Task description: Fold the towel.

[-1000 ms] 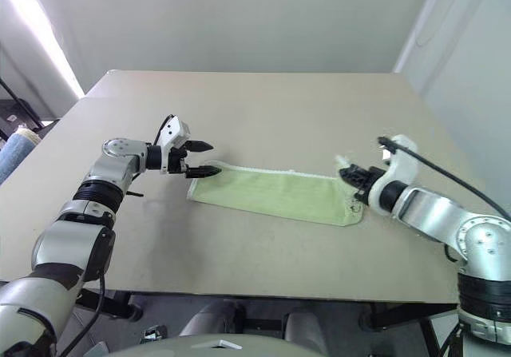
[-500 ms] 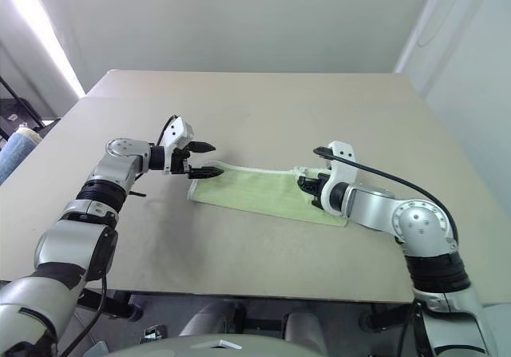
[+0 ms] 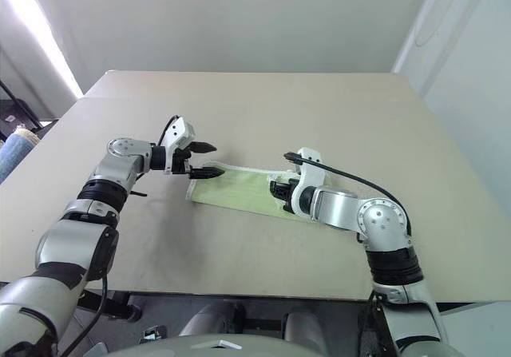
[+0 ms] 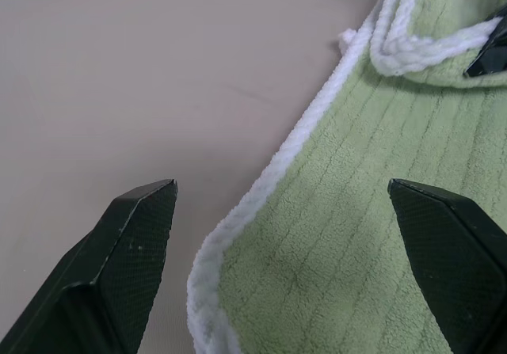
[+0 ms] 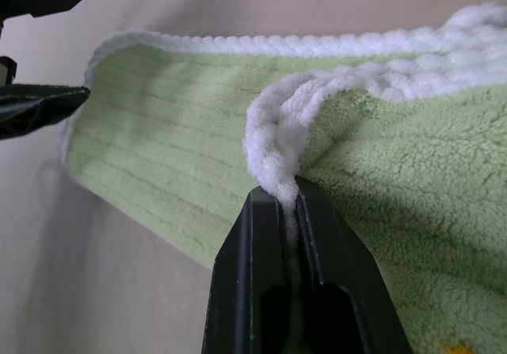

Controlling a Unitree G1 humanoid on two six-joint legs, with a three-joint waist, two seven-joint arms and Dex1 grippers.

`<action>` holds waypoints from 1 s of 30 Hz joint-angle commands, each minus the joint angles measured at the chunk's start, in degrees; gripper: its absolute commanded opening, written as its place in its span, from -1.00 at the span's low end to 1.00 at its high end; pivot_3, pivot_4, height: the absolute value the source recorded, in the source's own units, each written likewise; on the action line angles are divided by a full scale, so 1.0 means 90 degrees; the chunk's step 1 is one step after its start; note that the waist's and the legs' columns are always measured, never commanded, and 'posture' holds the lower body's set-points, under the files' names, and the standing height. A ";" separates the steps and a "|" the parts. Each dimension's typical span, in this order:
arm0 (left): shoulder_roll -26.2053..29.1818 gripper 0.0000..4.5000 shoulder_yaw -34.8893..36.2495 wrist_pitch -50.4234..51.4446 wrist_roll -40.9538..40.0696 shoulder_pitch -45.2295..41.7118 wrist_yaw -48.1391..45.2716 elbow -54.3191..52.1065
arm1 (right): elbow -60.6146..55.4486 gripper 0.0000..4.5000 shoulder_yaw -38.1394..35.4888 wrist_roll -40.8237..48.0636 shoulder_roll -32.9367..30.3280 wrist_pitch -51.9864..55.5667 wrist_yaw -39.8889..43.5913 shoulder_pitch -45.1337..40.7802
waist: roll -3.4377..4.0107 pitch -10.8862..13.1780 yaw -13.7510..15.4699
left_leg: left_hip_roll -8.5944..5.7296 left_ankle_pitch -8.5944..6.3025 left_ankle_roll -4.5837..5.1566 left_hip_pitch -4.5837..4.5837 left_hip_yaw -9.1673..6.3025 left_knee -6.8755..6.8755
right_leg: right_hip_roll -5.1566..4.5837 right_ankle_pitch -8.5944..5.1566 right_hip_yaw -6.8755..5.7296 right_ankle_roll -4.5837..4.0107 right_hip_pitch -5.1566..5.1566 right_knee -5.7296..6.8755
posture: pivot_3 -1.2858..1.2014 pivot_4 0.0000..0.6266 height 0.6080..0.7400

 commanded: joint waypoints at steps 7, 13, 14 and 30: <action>-0.0006 1.00 0.0044 -0.0057 0.0015 -0.0093 0.0006 -0.0127 | 0.0123 0.10 -0.0471 -0.0456 0.0385 -0.0201 -0.0300 -0.0196 | 0.0001 0.0000 -0.0001 | 0.0000 0.0000 0.0000 0.0001 0.0000 -0.0001 | 0.0002 0.0000 0.0001 0.0000 -0.0001 0.0002 | 0.03 -1.00 0.28; -0.0019 1.00 0.0050 -0.0037 0.0007 -0.0117 -0.0023 -0.0118 | -0.0022 0.99 -0.0497 -0.0295 0.0633 -0.0111 -0.0212 -0.0309 | 0.0001 0.0000 -0.0017 | 0.0000 0.0000 0.0000 0.0003 -0.0001 -0.0001 | 0.0003 0.0001 0.0002 0.0001 -0.0002 0.0006 | 0.03 -1.00 0.28; -0.0020 1.00 0.0051 -0.0036 0.0008 -0.0122 -0.0024 -0.0115 | -0.0073 0.99 -0.0526 -0.0148 0.0691 -0.0116 -0.0160 -0.0318 | 0.0001 0.0000 -0.0019 | 0.0000 0.0000 0.0000 0.0003 -0.0001 -0.0001 | 0.0004 0.0001 0.0003 0.0001 -0.0003 0.0006 | 0.03 -1.00 0.28; 0.0037 1.00 0.0066 -0.0046 -0.0010 -0.0052 -0.0077 -0.0169 | -0.2313 0.99 -0.0646 -0.3093 -0.1932 -0.1545 0.3280 0.0897 | -0.0006 -0.0002 -0.0003 | -0.0009 -0.0001 -0.0001 -0.0001 0.0001 -0.0010 | -0.0007 -0.0003 0.0002 0.0012 -0.0006 0.0000 | 0.03 -1.00 0.28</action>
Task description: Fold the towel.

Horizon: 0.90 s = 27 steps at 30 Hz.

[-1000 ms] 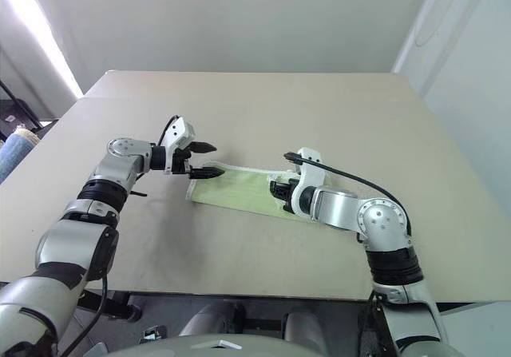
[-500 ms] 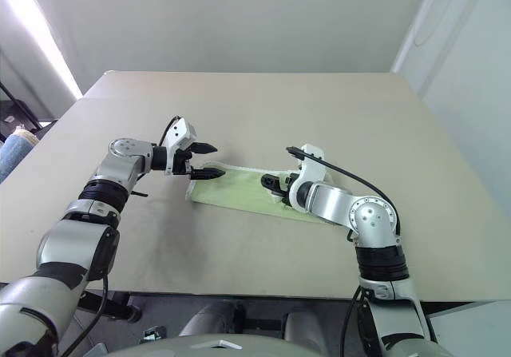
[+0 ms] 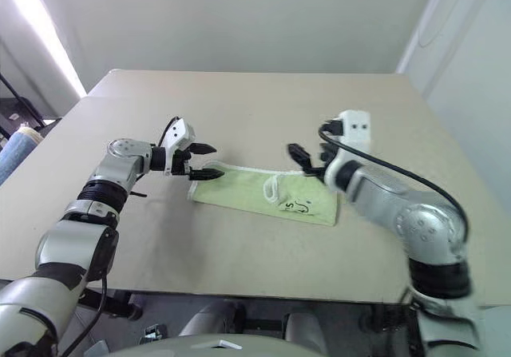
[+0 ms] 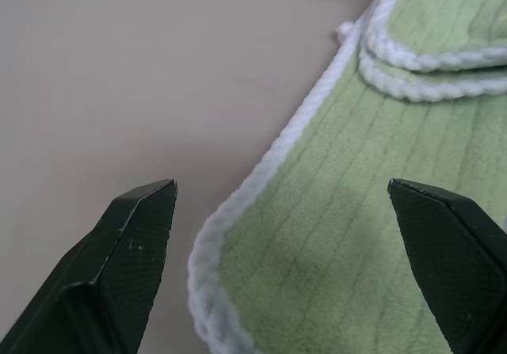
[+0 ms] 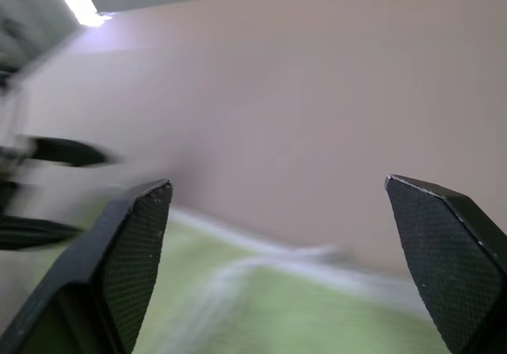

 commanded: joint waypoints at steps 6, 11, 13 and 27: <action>0.0003 1.00 0.0076 -0.0053 -0.0080 -0.0057 -0.0016 -0.0203 | -0.0075 0.99 0.0471 -0.1752 0.0333 -0.0879 0.1372 0.0541 | -0.0003 0.0000 -0.0041 | 0.0004 0.0000 0.0000 0.0002 -0.0001 0.0005 | 0.0002 0.0001 0.0002 -0.0001 0.0003 0.0005 | 0.03 -1.00 0.28; 0.0011 1.00 0.0074 -0.0081 -0.0063 -0.0040 0.0044 -0.0225 | 0.0421 0.99 0.0699 -0.2537 0.1129 -0.1134 0.1382 0.0603 | -0.0004 0.0000 -0.0013 | 0.0002 0.0000 -0.0001 0.0002 -0.0003 0.0009 | 0.0001 0.0001 0.0002 -0.0002 0.0004 0.0004 | 0.03 -1.00 0.28; 0.0020 1.00 0.0100 -0.0056 -0.0085 -0.0064 0.0057 -0.0222 | 0.0639 0.99 0.0928 -0.2850 0.1168 -0.1246 0.1731 0.0848 | -0.0006 -0.0001 0.0023 | -0.0002 0.0000 0.0000 0.0002 -0.0003 0.0011 | 0.0000 0.0001 0.0002 -0.0002 0.0004 0.0003 | 0.03 -1.00 0.28; 0.0022 1.00 0.0148 -0.0037 -0.0134 -0.0107 0.0093 -0.0231 | 0.2194 0.99 0.1613 -0.4606 0.2260 -0.1859 0.2324 0.0999 | -0.0011 -0.0006 -0.0049 | -0.0001 -0.0003 -0.0006 0.0033 -0.0014 0.0007 | 0.0019 0.0003 0.0010 -0.0008 0.0023 0.0008 | 0.03 -1.00 0.28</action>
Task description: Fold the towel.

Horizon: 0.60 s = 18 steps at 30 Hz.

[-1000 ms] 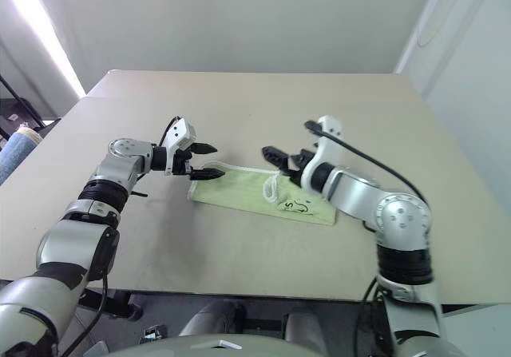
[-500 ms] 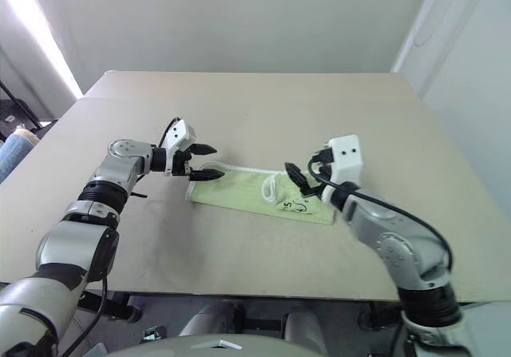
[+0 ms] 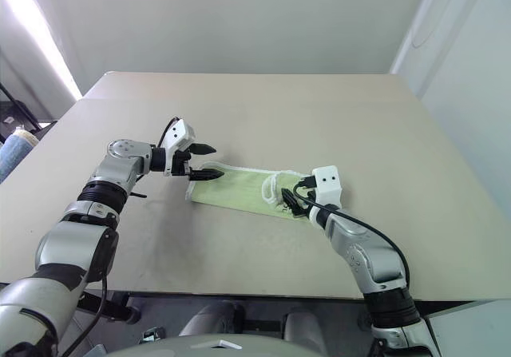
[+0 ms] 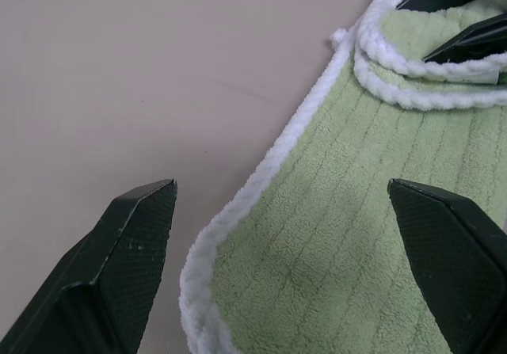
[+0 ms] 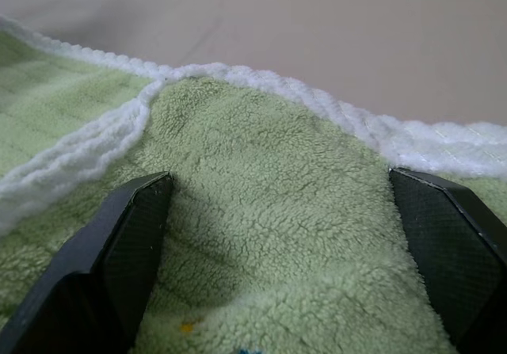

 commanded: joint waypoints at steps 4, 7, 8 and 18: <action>0.0088 1.00 0.0175 -0.0061 -0.0118 -0.0186 0.0082 -0.0123 | 0.0012 0.99 0.0280 -0.0652 0.0149 0.0018 0.0141 0.0102 | -0.0002 -0.0003 0.0001 | 0.0000 -0.0006 -0.0010 0.0017 -0.0004 -0.0007 | 0.0007 0.0000 0.0010 -0.0004 0.0007 0.0000 | 0.03 -1.00 0.28; 0.0126 1.00 0.0183 -0.0077 -0.0112 -0.0181 0.0078 -0.0109 | -0.0277 0.99 -0.0177 -0.0511 0.0170 0.0055 0.0180 0.0060 | -0.0002 -0.0003 0.0017 | 0.0000 -0.0007 -0.0011 0.0021 -0.0006 -0.0011 | 0.0008 0.0000 0.0011 -0.0004 0.0008 0.0000 | 0.03 -1.00 0.28; 0.0133 1.00 0.0185 -0.0078 -0.0114 -0.0178 0.0083 -0.0110 | -0.0373 0.99 -0.0292 -0.0467 0.0177 0.0092 0.0205 0.0029 | -0.0002 -0.0003 0.0023 | 0.0000 -0.0007 -0.0011 0.0021 -0.0006 -0.0011 | 0.0007 0.0000 0.0012 -0.0004 0.0008 0.0000 | 0.03 -1.00 0.28; 0.0081 1.00 0.0169 -0.0090 -0.0109 -0.0170 0.0151 -0.0082 | -0.0485 0.99 -0.0239 -0.0458 0.0760 0.0414 0.0288 -0.0273 | -0.0001 -0.0003 0.0017 | -0.0002 -0.0005 -0.0010 0.0021 -0.0005 -0.0031 | 0.0006 0.0001 0.0016 -0.0004 -0.0003 0.0000 | 0.03 -1.00 0.28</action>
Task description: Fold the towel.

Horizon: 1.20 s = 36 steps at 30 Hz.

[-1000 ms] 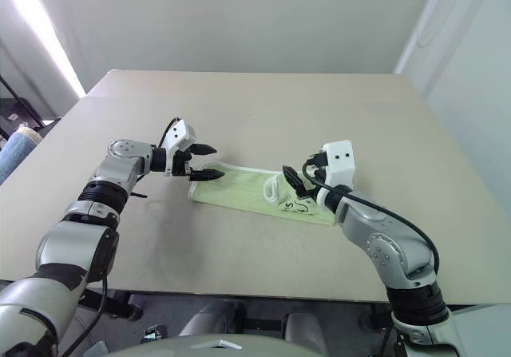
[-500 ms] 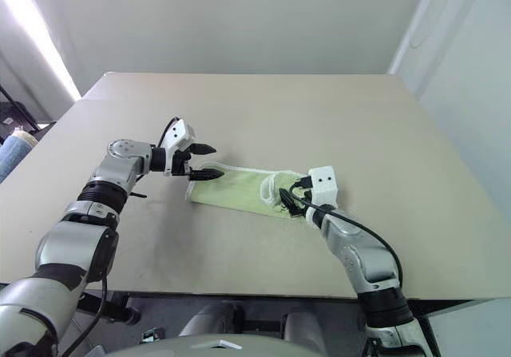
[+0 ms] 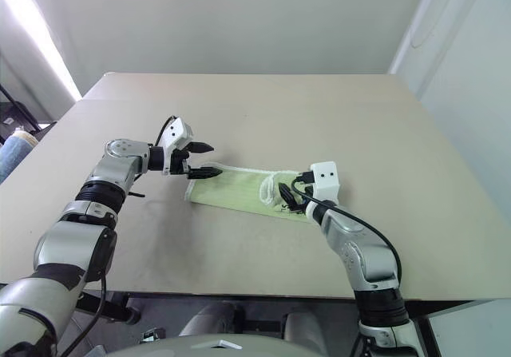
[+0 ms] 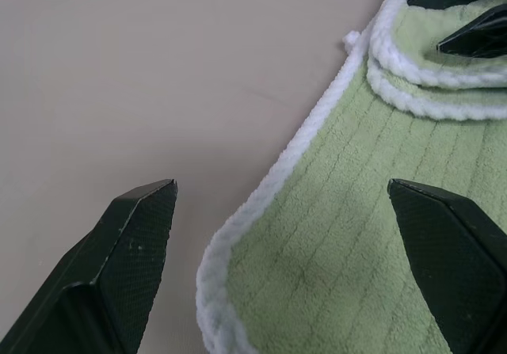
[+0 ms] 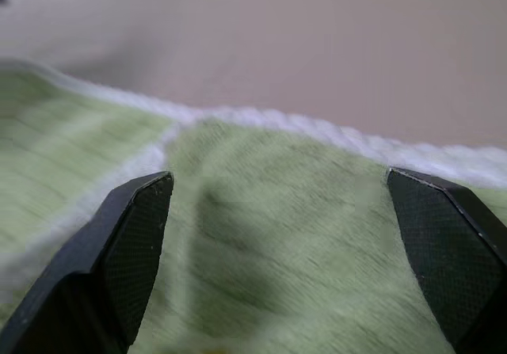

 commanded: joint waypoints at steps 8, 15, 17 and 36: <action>0.0067 1.00 0.0168 -0.0154 -0.0118 -0.0125 0.0040 -0.0043 | 0.0848 0.99 0.0840 -0.1013 0.0174 -0.0381 0.0045 0.0072 | -0.0003 -0.0002 -0.0002 | -0.0001 0.0002 0.0002 0.0003 0.0000 -0.0007 | 0.0000 0.0000 0.0000 -0.0001 0.0000 -0.0001 | 0.03 -1.00 0.28; 0.0229 1.00 0.0232 0.0136 -0.0192 -0.0112 -0.0112 -0.0058 | 0.1129 0.99 0.0605 -0.1253 0.0180 -0.0675 0.0059 0.0027 | -0.0015 -0.0012 0.0005 | -0.0001 -0.0004 -0.0008 0.0048 0.0000 -0.0013 | 0.0002 -0.0010 0.0002 -0.0026 0.0040 -0.0001 | 0.03 -1.00 0.28; 0.0371 1.00 0.0290 0.0610 -0.0247 -0.0221 -0.0184 -0.0026 | 0.0643 0.99 0.0403 -0.0964 0.0147 -0.0570 0.0273 -0.0008 | -0.0014 -0.0012 0.0016 | -0.0001 -0.0005 -0.0008 0.0048 -0.0001 -0.0013 | 0.0003 -0.0006 0.0008 -0.0032 0.0039 -0.0001 | 0.03 -1.00 0.28; 0.0839 1.00 0.0020 0.5019 -0.0203 -0.0673 -0.0529 0.0591 | -0.0841 0.99 -0.1394 0.1872 0.0690 0.2440 0.0044 -0.0982 | -0.0013 -0.0006 -0.0005 | -0.0002 0.0003 0.0002 0.0034 -0.0001 -0.0074 | 0.0003 -0.0002 0.0023 -0.0020 -0.0014 -0.0005 | 0.03 -1.00 0.28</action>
